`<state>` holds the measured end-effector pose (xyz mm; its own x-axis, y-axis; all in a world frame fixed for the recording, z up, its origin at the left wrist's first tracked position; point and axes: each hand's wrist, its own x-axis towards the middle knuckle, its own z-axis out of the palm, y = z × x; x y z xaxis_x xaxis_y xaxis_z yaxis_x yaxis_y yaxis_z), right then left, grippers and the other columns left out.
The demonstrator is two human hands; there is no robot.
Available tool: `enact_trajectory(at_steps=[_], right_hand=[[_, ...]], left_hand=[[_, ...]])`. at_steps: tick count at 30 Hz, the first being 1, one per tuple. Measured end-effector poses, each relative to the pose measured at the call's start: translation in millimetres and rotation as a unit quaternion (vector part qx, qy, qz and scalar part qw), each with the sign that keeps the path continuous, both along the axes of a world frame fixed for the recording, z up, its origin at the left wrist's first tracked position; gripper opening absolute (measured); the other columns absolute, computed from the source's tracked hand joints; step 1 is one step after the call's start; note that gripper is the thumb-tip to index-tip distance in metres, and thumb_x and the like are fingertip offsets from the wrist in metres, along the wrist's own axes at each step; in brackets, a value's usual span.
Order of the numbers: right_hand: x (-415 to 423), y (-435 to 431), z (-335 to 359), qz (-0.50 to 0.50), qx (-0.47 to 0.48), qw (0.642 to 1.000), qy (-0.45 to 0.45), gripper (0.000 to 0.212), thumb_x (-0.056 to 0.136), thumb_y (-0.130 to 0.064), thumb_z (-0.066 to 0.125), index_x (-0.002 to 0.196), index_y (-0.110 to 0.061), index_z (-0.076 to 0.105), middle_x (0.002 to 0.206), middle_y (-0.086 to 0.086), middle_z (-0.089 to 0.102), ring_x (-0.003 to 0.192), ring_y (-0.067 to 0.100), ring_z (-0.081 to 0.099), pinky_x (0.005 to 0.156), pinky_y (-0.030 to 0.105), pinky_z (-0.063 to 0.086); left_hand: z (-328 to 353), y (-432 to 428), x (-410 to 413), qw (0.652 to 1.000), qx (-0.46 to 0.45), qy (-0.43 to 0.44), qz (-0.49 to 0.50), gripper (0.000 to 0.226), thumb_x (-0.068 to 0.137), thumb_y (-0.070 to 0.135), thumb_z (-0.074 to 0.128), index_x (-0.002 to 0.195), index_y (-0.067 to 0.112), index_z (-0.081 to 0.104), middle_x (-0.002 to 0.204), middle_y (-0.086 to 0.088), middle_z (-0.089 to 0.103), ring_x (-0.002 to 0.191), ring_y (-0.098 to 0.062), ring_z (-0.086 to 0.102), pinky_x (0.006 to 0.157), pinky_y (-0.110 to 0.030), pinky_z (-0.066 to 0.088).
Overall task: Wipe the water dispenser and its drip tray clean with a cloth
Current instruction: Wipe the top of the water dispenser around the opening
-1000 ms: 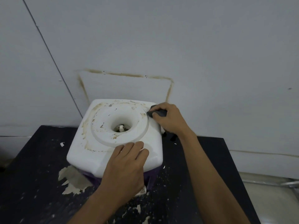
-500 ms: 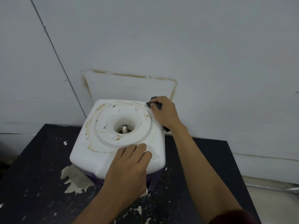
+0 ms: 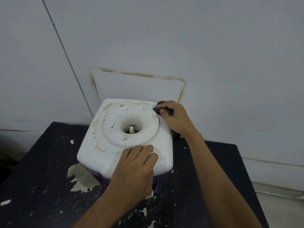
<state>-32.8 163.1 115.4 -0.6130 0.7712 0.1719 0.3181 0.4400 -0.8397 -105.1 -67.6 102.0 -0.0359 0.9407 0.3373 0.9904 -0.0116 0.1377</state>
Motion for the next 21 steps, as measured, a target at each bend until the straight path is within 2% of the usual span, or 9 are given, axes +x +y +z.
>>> enact_trajectory(at_steps=[3,4,7,8,11,15,17,21], right_hand=[[-10,10,6,-0.024,0.018,0.999,-0.025,0.025,0.094,-0.009,0.057,0.106,-0.022,0.075,0.115,-0.013,0.063,0.110,0.004,0.055,0.088,0.005,0.036],[-20,13,9,-0.024,0.032,0.998,-0.040,0.025,0.095,-0.011,0.056,0.108,-0.023,0.074,0.119,-0.010,0.063,0.113,0.007,0.054,0.090,0.006,0.036],[-35,12,8,0.003,0.061,0.995,-0.078,0.028,0.096,-0.017,0.054,0.113,-0.029,0.072,0.129,-0.010,0.061,0.123,0.014,0.052,0.105,0.030,0.040],[-29,10,8,0.015,0.054,0.995,-0.080,0.029,0.096,-0.017,0.054,0.114,-0.030,0.072,0.129,-0.011,0.060,0.123,0.013,0.052,0.107,0.032,0.039],[-1,9,8,0.009,0.008,0.999,-0.048,0.027,0.095,-0.012,0.056,0.110,-0.028,0.074,0.124,-0.012,0.062,0.116,0.007,0.054,0.103,0.025,0.042],[-17,5,18,-0.002,0.037,0.998,-0.049,0.027,0.095,-0.007,0.054,0.110,-0.018,0.074,0.113,-0.012,0.063,0.106,0.004,0.053,0.090,0.014,0.036],[-24,-7,12,-0.003,0.047,0.999,-0.020,0.027,0.096,-0.009,0.055,0.112,-0.020,0.073,0.116,-0.011,0.063,0.110,0.002,0.053,0.091,0.012,0.036],[17,-18,-5,0.009,-0.004,0.999,0.032,0.025,0.095,-0.009,0.058,0.110,-0.023,0.072,0.118,-0.014,0.066,0.111,-0.002,0.058,0.095,0.010,0.043]], left_hand=[[0,0,0,1.000,-0.005,-0.004,0.001,0.030,0.072,0.015,0.065,0.102,0.018,0.066,0.118,-0.003,0.065,0.100,-0.024,0.062,0.086,-0.040,0.052],[1,1,0,1.000,-0.007,-0.005,0.002,0.032,0.070,0.014,0.069,0.101,0.018,0.066,0.117,-0.003,0.065,0.100,-0.024,0.062,0.085,-0.039,0.052],[3,0,-1,1.000,-0.014,-0.002,0.002,0.034,0.067,0.014,0.070,0.100,0.019,0.066,0.116,-0.002,0.066,0.098,-0.024,0.062,0.084,-0.038,0.050],[2,0,-1,1.000,-0.014,-0.001,0.001,0.034,0.067,0.015,0.070,0.100,0.019,0.066,0.116,-0.003,0.066,0.098,-0.024,0.062,0.084,-0.038,0.050],[0,-1,0,1.000,-0.013,-0.005,0.006,0.032,0.070,0.015,0.066,0.102,0.019,0.067,0.119,-0.003,0.066,0.101,-0.024,0.062,0.086,-0.039,0.051],[0,1,1,1.000,-0.004,-0.005,0.017,0.029,0.072,0.014,0.058,0.100,0.018,0.066,0.118,-0.002,0.065,0.101,-0.024,0.061,0.086,-0.038,0.047],[0,0,3,1.000,-0.003,-0.008,0.021,0.030,0.076,0.016,0.048,0.100,0.018,0.066,0.119,-0.002,0.064,0.101,-0.023,0.061,0.087,-0.037,0.044],[-2,-2,6,0.999,-0.004,-0.027,0.035,0.033,0.079,0.018,0.043,0.102,0.018,0.068,0.120,-0.002,0.065,0.102,-0.023,0.062,0.088,-0.038,0.049]])
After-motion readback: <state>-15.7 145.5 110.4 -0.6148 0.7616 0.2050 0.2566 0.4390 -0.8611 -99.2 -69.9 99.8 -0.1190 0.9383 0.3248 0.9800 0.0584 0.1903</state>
